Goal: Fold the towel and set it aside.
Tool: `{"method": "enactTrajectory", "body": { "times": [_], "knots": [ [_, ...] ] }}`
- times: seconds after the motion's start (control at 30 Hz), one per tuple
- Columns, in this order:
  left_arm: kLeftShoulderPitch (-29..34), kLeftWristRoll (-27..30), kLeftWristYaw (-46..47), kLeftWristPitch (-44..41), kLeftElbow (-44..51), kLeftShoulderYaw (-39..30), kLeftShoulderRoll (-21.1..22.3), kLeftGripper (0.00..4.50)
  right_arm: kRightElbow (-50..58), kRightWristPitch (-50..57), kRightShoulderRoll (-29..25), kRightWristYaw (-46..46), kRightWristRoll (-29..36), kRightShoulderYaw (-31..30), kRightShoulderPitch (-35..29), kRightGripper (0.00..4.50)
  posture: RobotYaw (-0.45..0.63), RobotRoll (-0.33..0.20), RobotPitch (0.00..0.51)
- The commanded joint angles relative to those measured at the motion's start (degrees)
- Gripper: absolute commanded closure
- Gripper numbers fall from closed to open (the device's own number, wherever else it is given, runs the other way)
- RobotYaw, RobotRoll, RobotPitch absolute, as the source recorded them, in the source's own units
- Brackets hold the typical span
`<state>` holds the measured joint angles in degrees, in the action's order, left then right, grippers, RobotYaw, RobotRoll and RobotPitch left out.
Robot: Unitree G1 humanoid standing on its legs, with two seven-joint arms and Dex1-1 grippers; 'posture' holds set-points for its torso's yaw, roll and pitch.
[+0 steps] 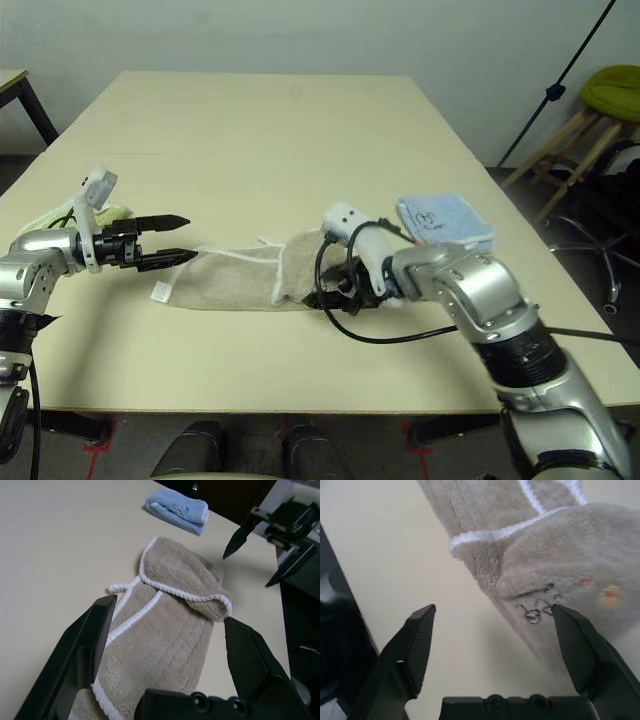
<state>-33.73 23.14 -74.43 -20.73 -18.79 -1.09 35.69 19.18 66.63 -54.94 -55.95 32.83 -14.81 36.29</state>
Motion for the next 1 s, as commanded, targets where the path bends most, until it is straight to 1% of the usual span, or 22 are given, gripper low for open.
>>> {"method": "enactTrajectory", "body": {
  "times": [0.03, 0.1, 0.17, 0.23, 0.3, 0.37, 0.43, 0.53, 0.63, 0.67, 0.7, 0.8, 0.87, 0.9, 0.97, 1.0],
  "knots": [
    [-0.93, -0.07, 0.85, -0.75, 0.49, 0.72, -0.91, 0.0, -2.24, -1.73, -1.47, -2.95, 0.24, 2.02, 2.73, 0.06, 0.04, 0.0, 0.034],
    [-2.29, -0.5, 3.95, -2.31, 2.29, 1.11, -2.45, 0.0, -10.45, -6.19, -0.81, -0.64, -2.95, 5.31, 5.28, 0.06, 0.04, 0.0, 0.03],
    [-3.47, -1.27, 6.88, -3.53, 3.97, 1.79, -3.9, 0.0, -18.03, -12.11, -0.27, 1.65, -6.89, 6.8, 6.76, 0.06, 0.04, 0.0, 0.03],
    [-4.99, -4.18, 13.16, -4.57, 6.44, 3.78, -6.66, 0.0, -26.66, -23.56, 1.78, 5.21, -11.56, 9.01, 6.64, 0.06, 0.04, 0.0, 0.027],
    [-6.02, -5.2, 16.75, -5.83, 8.45, 5.39, -9.44, 0.0, -31.98, -29.8, 2.54, 5.64, -14.72, 9.41, 5.91, 0.06, 0.04, 0.0, 0.029],
    [-6.54, -4.62, 18.68, -7.3, 10.14, 6.79, -12.91, 0.0, -33.58, -30.92, 3.59, 4.99, -14.98, 10.16, 3.87, 0.06, 0.04, 0.0, 0.03],
    [-6.76, -4.42, 20.2, -8.46, 10.93, 7.54, -14.9, 0.0, -34.06, -32.21, 4.18, 4.81, -15.7, 10.43, 2.41, 0.06, 0.04, 0.0, 0.031],
    [-6.96, -5.96, 22.95, -7.74, 8.63, 9.93, -19.2, 0.0, -33.81, -33.08, 6.12, 5.98, -15.82, 11.79, -1.15, 0.06, 0.03, 0.0, 0.034],
    [-6.22, -7.62, 22.96, -5.95, 7.36, 12.49, -20.99, 0.6, -32.58, -32.09, 8.31, 6.71, -14.61, 13.8, -3.42, 0.68, 0.02, 0.0, 0.038],
    [-6.03, -7.59, 22.72, -6.1, 7.25, 13.08, -21.51, 0.97, -32.02, -31.44, 9.11, 7.01, -14.09, 14.52, -4.05, 1.05, 0.02, 0.0, 0.039],
    [-5.97, -7.86, 22.7, -6.19, 6.97, 13.81, -22.05, 1.23, -31.58, -31.05, 9.93, 7.3, -13.71, 14.98, -4.71, 1.34, 0.02, 0.0, 0.04],
    [-6.35, -9.42, 22.59, -5.61, 4.89, 16.23, -23.38, 2.24, -31.2, -30.68, 12.34, 8.27, -13.83, 15.53, -5.93, 2.49, 0.02, 0.0, 0.04],
    [-6.92, -10.73, 22.97, -4.62, 2.2, 17.6, -24.69, 3.0, -32.0, -31.18, 13.96, 8.98, -14.6, 15.27, -5.89, 3.34, 0.03, 0.0, 0.041],
    [-7.2, -11.37, 23.34, -4.1, 0.88, 18.03, -25.32, 3.3, -32.46, -31.51, 14.64, 9.22, -14.92, 15.1, -5.79, 3.64, 0.03, 0.0, 0.041],
    [-8.12, -13.27, 23.85, -2.61, -2.89, 19.41, -26.91, 4.02, -34.64, -32.43, 17.07, 10.29, -15.55, 14.75, -5.09, 4.43, 0.02, 0.0, 0.041],
    [-8.49, -14.34, 24.1, -1.74, -4.63, 20.13, -27.56, 4.34, -35.52, -32.91, 18.07, 10.56, -16.01, 14.32, -4.85, 4.5, 0.02, 0.0, 0.041]
  ]
}}
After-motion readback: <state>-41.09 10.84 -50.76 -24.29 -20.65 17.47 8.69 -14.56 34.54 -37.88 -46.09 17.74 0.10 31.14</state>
